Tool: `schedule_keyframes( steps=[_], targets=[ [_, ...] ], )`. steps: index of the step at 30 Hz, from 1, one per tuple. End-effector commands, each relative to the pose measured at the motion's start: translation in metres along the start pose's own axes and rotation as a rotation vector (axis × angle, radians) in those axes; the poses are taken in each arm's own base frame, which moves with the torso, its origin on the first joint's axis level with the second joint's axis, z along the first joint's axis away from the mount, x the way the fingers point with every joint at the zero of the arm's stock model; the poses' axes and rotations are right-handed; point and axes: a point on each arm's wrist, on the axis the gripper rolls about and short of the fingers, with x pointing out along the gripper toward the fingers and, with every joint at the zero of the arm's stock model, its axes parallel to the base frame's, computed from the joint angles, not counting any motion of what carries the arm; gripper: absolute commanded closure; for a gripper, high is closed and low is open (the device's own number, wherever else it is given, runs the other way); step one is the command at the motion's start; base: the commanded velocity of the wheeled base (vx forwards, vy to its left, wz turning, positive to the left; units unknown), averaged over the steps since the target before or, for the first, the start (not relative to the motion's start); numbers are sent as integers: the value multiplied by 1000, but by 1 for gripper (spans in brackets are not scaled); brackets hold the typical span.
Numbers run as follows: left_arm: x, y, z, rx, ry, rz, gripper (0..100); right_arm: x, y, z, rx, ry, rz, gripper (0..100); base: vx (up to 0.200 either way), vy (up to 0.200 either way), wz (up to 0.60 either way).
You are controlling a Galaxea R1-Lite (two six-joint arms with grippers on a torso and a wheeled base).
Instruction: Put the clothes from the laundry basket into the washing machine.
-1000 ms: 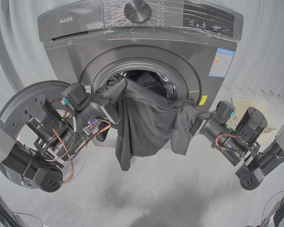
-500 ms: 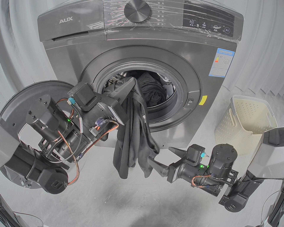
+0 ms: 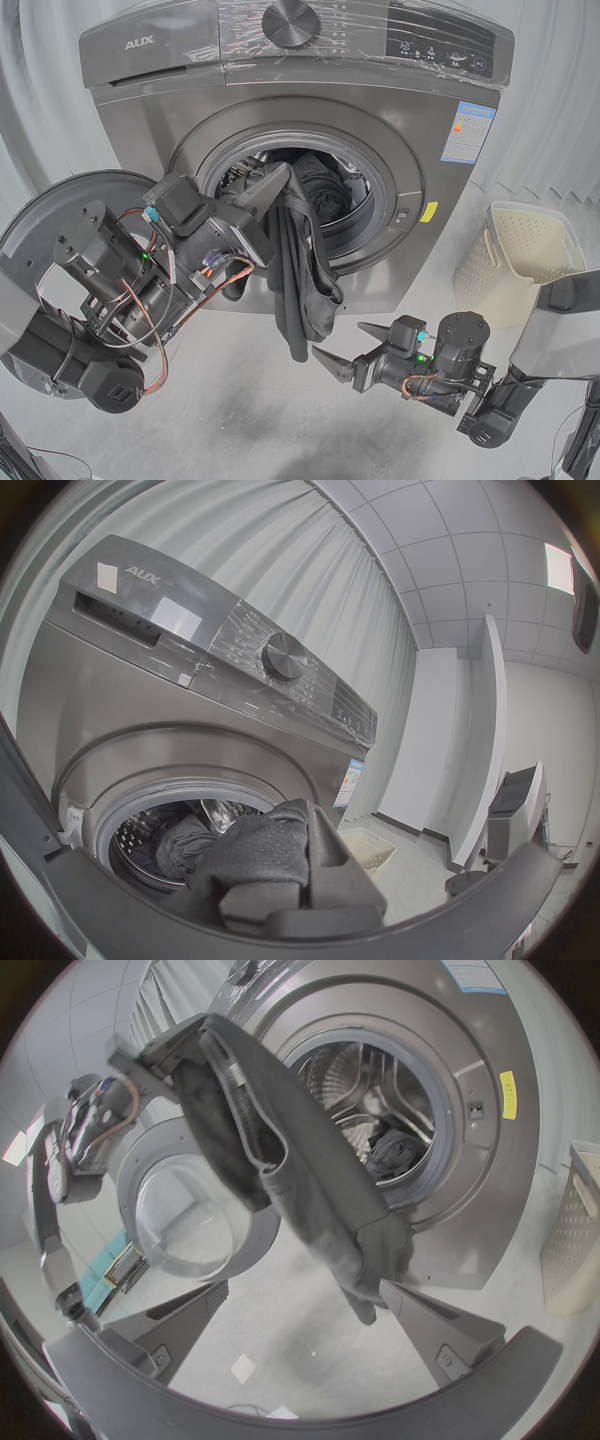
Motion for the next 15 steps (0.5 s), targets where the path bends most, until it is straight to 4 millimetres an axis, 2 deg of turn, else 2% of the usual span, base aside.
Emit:
schedule_keyframes(
  steps=[1,6,11,15],
  targets=[
    [-1,-2,0,0,1,-7,100,24,-25,8,-1,-66,-57,0,0,0,0],
    [-1,-1,1,1,-1,-4,100,24,-26,7,-3,-66,-50,0,0,0,0],
    [0,0,1,2,-1,-1,100,10,-25,0,1,-20,-56,0,0,0,0],
    [0,-1,1,1,-4,-3,100,4,-36,-3,9,0,-99,0,0,0,0]
  ],
)
